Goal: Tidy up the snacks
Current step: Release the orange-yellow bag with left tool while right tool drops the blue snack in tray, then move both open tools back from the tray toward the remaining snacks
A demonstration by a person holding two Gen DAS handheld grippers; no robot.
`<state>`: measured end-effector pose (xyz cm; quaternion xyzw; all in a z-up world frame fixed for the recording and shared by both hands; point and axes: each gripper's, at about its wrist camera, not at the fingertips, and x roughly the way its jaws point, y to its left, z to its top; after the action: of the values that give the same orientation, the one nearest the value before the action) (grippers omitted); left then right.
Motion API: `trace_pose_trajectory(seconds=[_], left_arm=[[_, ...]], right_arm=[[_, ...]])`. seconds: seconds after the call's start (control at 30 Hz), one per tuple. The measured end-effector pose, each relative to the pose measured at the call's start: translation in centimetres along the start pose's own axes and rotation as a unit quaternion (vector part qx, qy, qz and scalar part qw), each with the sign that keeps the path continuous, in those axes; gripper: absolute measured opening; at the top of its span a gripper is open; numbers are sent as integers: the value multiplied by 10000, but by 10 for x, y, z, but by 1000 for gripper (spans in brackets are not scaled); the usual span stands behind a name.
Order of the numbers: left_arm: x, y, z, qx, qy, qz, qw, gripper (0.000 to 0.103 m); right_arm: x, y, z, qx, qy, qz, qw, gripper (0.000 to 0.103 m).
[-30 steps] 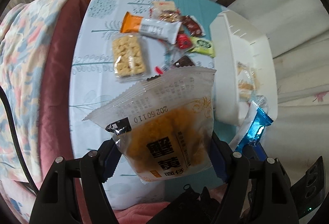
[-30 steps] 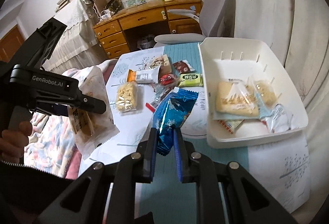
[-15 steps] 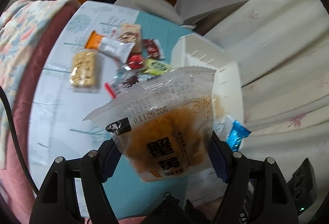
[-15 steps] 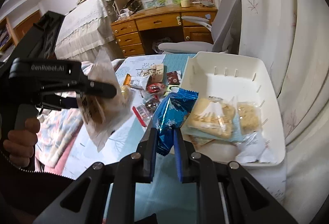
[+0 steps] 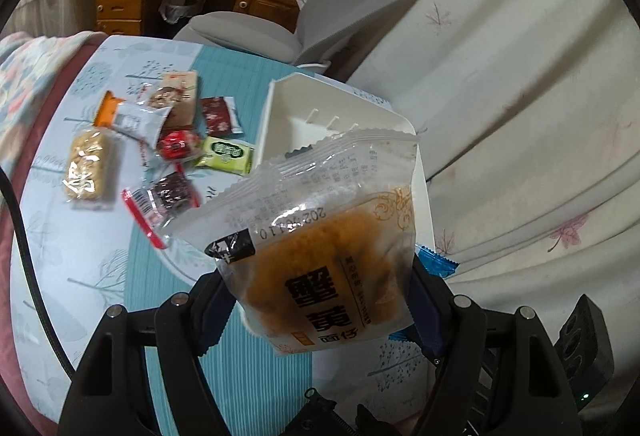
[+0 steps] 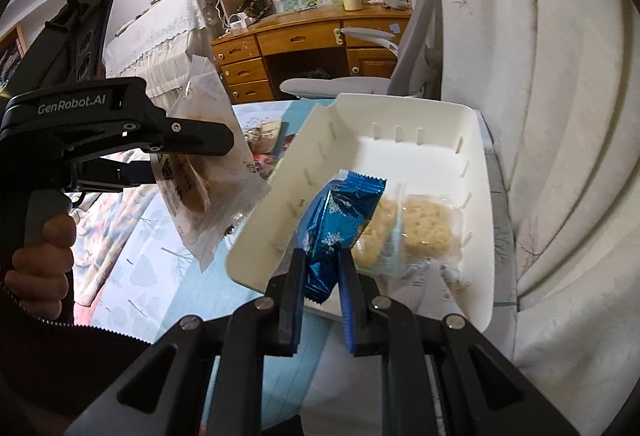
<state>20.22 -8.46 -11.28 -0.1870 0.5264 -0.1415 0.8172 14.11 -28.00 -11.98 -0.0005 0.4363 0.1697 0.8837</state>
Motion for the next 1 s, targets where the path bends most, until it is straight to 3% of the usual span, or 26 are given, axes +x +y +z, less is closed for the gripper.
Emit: trace_pose_trajectory(seconds=[0.13, 0.3, 0.37, 0.43, 0.47, 0.77, 1.0], left_arm=[[11, -10, -2, 126, 46, 91, 9999, 79], [18, -9, -3, 24, 141, 58, 9999, 92], [17, -9, -2, 34, 135, 95, 9999, 95], [15, -7, -2, 34, 138, 95, 9999, 95], [13, -6, -2, 23, 150, 94, 9998, 95], [-14, 20, -7, -114, 274, 248, 9993, 95], [-46, 53, -9, 36, 358, 352, 9987, 95]], right_arm=[[1, -10, -2, 35, 20, -12, 10000, 16], [4, -20, -4, 220, 91, -80, 9997, 17], [6, -22, -4, 312, 166, -132, 9993, 23], [7, -25, -4, 444, 205, -161, 9987, 37], [7, -25, -4, 508, 201, -167, 9984, 40], [7, -12, 2, 965, 312, -140, 9948, 49], [8, 29, 10, 1239, 185, -98, 9921, 60]])
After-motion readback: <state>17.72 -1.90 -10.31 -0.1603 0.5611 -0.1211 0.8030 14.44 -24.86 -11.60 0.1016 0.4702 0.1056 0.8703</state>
